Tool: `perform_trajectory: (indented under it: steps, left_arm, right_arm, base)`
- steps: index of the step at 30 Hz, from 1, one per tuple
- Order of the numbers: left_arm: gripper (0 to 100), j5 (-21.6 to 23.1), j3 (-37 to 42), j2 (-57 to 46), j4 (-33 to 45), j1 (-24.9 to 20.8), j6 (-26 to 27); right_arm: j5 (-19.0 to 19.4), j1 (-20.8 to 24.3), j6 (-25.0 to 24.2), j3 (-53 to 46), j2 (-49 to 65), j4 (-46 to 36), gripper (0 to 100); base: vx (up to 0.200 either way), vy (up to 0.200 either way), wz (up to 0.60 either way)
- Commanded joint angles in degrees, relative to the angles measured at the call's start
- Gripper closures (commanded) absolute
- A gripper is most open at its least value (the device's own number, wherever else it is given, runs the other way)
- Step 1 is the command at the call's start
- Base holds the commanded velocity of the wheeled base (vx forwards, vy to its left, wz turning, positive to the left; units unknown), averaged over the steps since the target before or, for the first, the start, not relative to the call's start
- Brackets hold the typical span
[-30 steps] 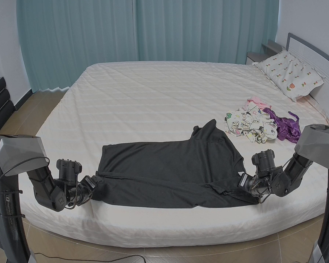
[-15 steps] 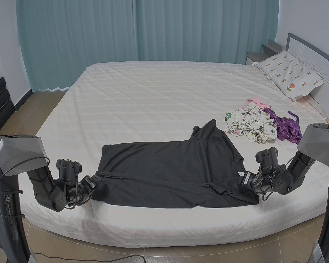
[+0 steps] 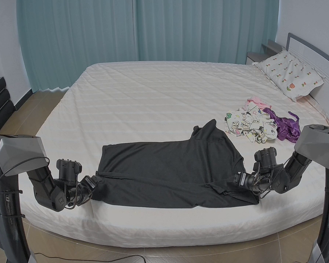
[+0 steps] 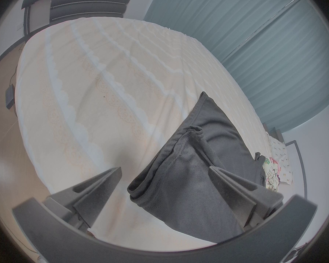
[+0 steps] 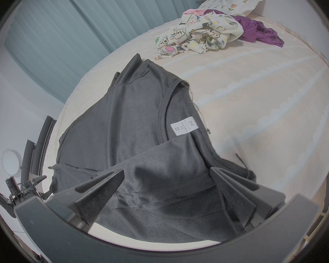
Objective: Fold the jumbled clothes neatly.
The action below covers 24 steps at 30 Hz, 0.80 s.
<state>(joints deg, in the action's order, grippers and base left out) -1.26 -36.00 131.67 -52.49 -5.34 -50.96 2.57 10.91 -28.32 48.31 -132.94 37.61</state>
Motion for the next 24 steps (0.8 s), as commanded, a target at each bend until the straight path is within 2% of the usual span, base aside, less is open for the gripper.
perform_trajectory:
  steps: [1,2,3,13,24]
  left_arm:
    - [0,0.0,0.0,0.1,-0.1,0.0,0.0]
    - [0,0.0,0.0,0.1,-0.1,0.0,0.0]
    - [0,0.0,0.0,0.1,-0.1,0.0,0.0]
    - [0,0.0,-0.1,0.1,-0.1,0.1,-0.1]
    - [0,0.0,-0.1,0.1,-0.1,0.1,-0.1]
  right_arm:
    - [0.0,0.7,0.1,0.4,-1.4,-0.3,0]
    - [-0.1,1.0,0.1,0.4,-1.4,-0.2,0]
    - [-0.1,1.3,0.1,0.5,-1.6,-0.2,100]
    - [-2.0,1.1,0.0,-0.4,-0.9,-0.4,100]
    - [-2.0,0.4,-0.7,-3.6,2.9,-0.6,100]
  base:
    - [0.0,0.0,0.0]
    - [0.0,0.0,0.0]
    - [0.0,0.0,0.0]
    - [0.0,0.0,0.0]
    - [0.0,0.0,0.0]
